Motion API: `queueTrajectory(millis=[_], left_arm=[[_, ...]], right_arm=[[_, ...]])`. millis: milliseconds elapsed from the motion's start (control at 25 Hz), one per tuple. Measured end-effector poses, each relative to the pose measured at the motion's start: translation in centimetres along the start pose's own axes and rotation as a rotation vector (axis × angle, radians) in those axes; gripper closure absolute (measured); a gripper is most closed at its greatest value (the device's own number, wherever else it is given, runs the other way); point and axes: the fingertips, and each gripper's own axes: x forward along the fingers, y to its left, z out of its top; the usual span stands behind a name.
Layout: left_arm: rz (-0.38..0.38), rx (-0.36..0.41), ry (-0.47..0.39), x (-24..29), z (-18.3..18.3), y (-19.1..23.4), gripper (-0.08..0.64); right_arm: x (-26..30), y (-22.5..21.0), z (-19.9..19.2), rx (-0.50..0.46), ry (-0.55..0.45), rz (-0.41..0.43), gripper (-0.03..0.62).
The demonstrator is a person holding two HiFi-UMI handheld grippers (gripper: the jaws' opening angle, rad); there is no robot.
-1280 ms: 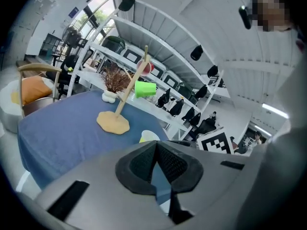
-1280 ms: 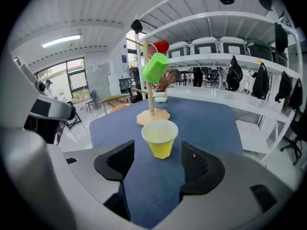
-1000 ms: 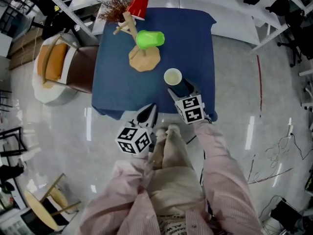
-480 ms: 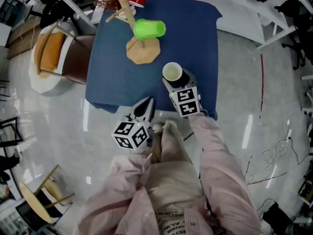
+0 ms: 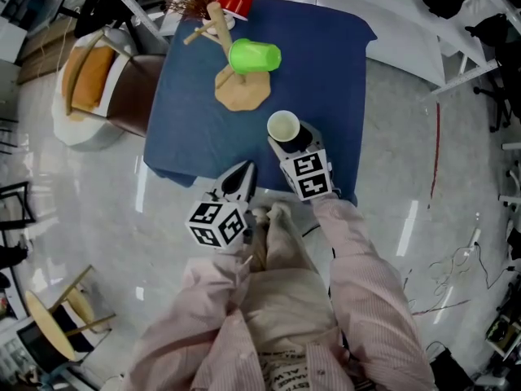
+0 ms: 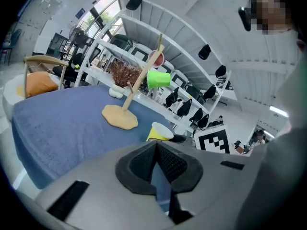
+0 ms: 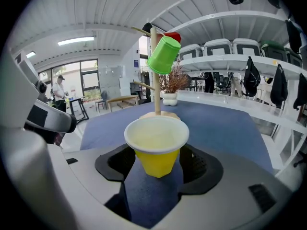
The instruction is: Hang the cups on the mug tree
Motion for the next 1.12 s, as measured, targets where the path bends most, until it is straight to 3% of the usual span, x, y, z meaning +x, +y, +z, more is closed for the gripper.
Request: queueTrajectory(millis=[520,1120], left_arm=[[0.066,-0.026,-0.044,-2.9,2.3,-0.6,0.561],[0.137,-0.006,-0.191,-7.1,7.2,-0.7,0.561]], right_arm=[[-2.2,1.9,2.9,0.01,0.019,0.075,0.311],[-5.1,4.7,9.1,0.045,-0.028,0.18,0.314]])
